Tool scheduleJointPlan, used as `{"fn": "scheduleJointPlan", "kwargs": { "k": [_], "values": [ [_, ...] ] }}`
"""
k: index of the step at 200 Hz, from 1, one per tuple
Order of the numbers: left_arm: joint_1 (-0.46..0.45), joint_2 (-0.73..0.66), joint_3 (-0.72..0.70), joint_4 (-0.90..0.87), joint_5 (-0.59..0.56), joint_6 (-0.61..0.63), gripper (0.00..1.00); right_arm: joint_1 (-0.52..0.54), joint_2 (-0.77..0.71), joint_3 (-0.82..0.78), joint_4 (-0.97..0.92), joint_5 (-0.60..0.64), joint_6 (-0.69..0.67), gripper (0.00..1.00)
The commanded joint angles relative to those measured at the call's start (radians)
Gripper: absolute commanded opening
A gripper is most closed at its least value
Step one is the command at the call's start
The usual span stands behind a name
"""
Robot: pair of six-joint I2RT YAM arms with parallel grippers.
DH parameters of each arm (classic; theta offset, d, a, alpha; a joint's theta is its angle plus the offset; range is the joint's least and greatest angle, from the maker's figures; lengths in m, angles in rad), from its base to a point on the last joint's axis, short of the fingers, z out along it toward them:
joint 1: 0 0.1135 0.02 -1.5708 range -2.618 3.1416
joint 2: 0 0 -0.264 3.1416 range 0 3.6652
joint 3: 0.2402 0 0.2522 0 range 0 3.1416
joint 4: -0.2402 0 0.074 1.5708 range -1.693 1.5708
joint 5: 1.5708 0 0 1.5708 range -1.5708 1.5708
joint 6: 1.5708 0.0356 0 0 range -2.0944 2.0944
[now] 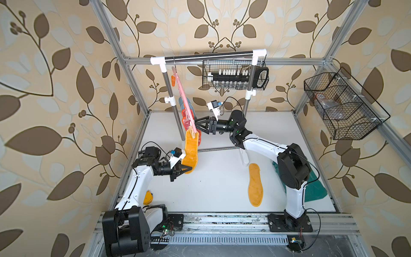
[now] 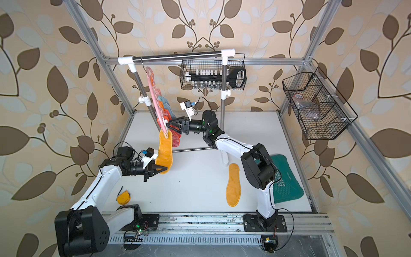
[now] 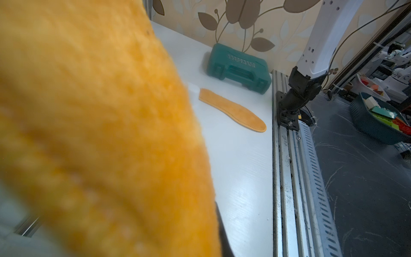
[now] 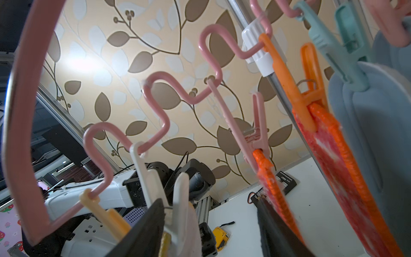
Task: Take the shoe insoles off the hanger
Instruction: Remove the insole from the hanger, then open the clamp at the hanger.
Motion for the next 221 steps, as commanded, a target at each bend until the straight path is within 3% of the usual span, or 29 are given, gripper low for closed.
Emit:
{"fn": "scheduleJointPlan", "kwargs": {
  "k": [1,148,221],
  "values": [
    [-0.015,-0.007,-0.001,-0.031,0.016,0.015,0.0,0.015,-0.043,-0.021,0.012,-0.024,-0.022,0.66],
    [-0.015,-0.01,-0.001,-0.039,0.017,0.025,0.0,0.025,-0.102,-0.087,0.055,-0.061,-0.062,0.71],
    [-0.017,-0.01,0.002,-0.053,0.026,0.041,0.0,0.031,-0.066,-0.011,-0.07,0.009,-0.125,0.7]
  ]
}}
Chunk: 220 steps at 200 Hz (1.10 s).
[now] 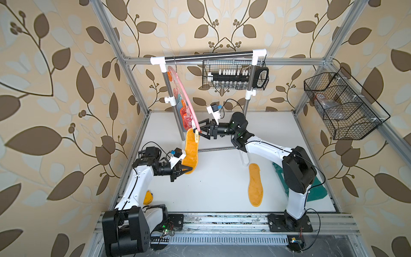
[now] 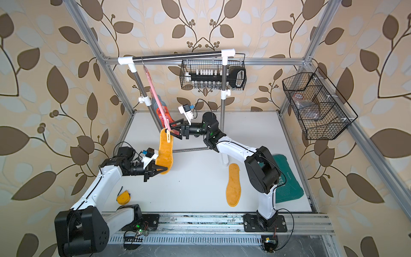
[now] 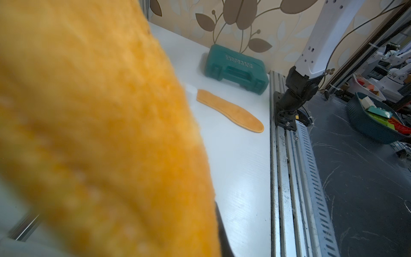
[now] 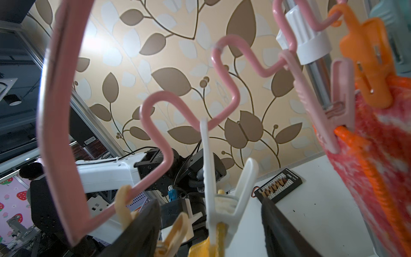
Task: Take the shoe insoles off the hanger
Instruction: Open the clamp at the hanger.
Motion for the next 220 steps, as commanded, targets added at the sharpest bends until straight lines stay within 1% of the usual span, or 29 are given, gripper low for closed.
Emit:
{"fn": "scheduleJointPlan", "kwargs": {
  "k": [1,27,92,107,126,139,156,194,220],
  "values": [
    [-0.01,-0.01,0.002,-0.041,0.018,0.032,0.0,0.007,0.008,0.055,-0.031,0.031,-0.025,0.7],
    [-0.01,-0.01,0.0,-0.045,0.021,0.036,0.0,0.009,0.03,0.085,-0.033,0.053,-0.024,0.68],
    [-0.01,-0.006,-0.001,-0.047,0.025,0.045,0.0,0.013,0.083,0.154,-0.042,0.061,-0.011,0.66],
    [-0.01,-0.003,-0.001,-0.048,0.026,0.047,0.0,0.013,0.092,0.167,-0.044,0.063,-0.007,0.6],
    [-0.01,0.001,-0.001,-0.047,0.025,0.05,0.0,0.013,0.103,0.176,-0.043,0.068,-0.006,0.48],
    [-0.011,0.004,-0.001,-0.047,0.025,0.051,0.0,0.013,0.104,0.176,-0.043,0.08,-0.004,0.43],
    [-0.012,0.01,-0.001,-0.047,0.023,0.055,0.0,0.013,0.105,0.172,-0.048,0.103,-0.004,0.34],
    [-0.015,0.004,-0.004,-0.057,0.017,0.068,0.0,0.011,0.11,0.179,-0.049,0.121,0.02,0.28],
    [-0.022,-0.004,-0.02,-0.037,-0.016,0.073,0.0,0.009,0.109,0.181,-0.058,0.131,0.024,0.27]
  ]
}}
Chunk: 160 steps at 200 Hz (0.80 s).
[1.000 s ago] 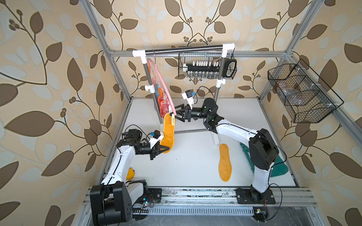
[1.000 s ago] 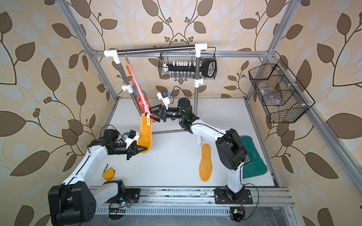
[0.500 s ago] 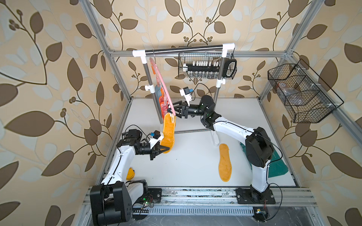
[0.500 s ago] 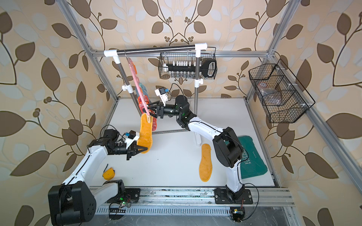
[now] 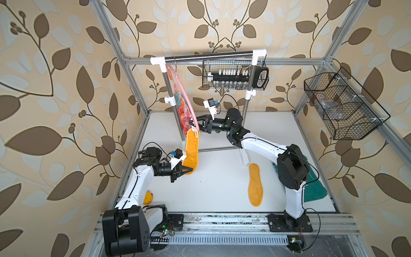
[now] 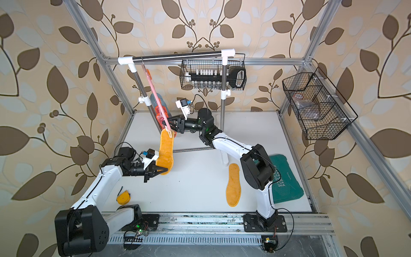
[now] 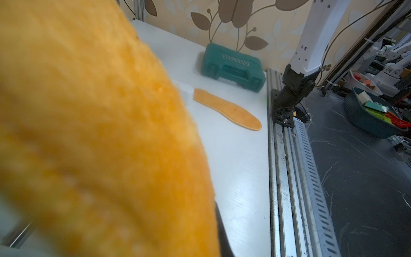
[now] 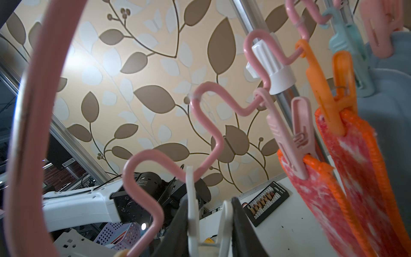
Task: Take the shoe insoles off the hanger
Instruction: Open the clamp at the hanger.
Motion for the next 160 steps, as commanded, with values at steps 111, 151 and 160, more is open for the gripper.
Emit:
{"fn": "scheduleJointPlan", "kwargs": {
  "k": [111,151,160],
  "values": [
    [-0.041,-0.047,-0.038,-0.077,-0.033,0.113,0.0,-0.03,0.02,-0.012,-0.077,0.117,0.014,0.53],
    [-0.041,-0.055,-0.044,-0.089,-0.032,0.111,0.0,-0.054,-0.008,-0.089,-0.079,0.167,0.05,0.59],
    [-0.042,-0.059,-0.042,-0.093,-0.032,0.112,0.0,-0.057,-0.015,-0.107,-0.074,0.167,0.05,0.6]
  ]
}}
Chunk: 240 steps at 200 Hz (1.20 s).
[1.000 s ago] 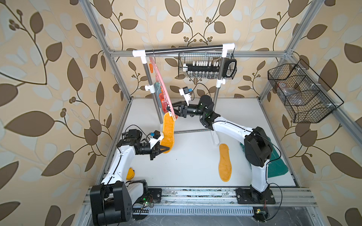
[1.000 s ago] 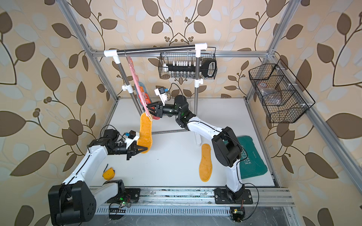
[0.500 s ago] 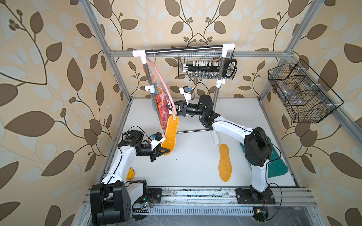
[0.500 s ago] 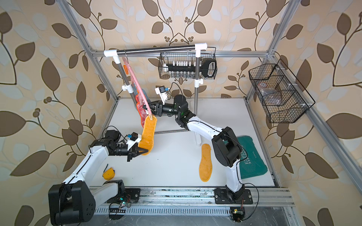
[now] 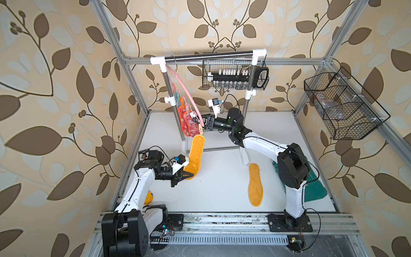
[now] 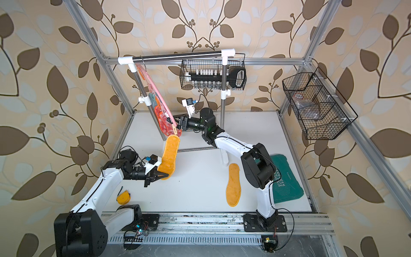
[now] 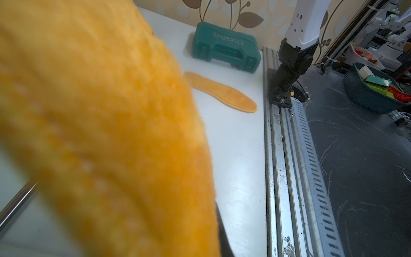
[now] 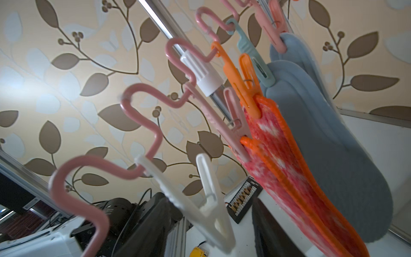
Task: Take the shoe insoles off the hanger
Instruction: Open the clamp at the hanger.
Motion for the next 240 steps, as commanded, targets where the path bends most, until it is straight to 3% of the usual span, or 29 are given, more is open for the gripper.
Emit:
{"fn": "scheduleJointPlan", "kwargs": {
  "k": [1,53,81,146,240],
  "values": [
    [-0.01,-0.024,-0.002,-0.041,0.025,0.029,0.0,-0.011,-0.017,-0.053,-0.006,0.035,0.016,0.6],
    [-0.009,-0.048,-0.018,-0.033,0.025,0.035,0.0,-0.024,-0.051,-0.132,0.004,0.05,0.016,0.61],
    [-0.009,-0.05,-0.022,-0.035,0.024,0.042,0.0,-0.044,-0.068,-0.162,-0.1,0.114,0.068,0.61],
    [-0.01,-0.054,-0.034,-0.032,0.023,0.053,0.0,-0.059,-0.113,-0.253,-0.14,0.152,0.093,0.62],
    [-0.01,-0.038,-0.033,-0.032,0.036,0.056,0.0,-0.075,-0.22,-0.418,-0.265,0.189,0.011,0.62]
  ]
}}
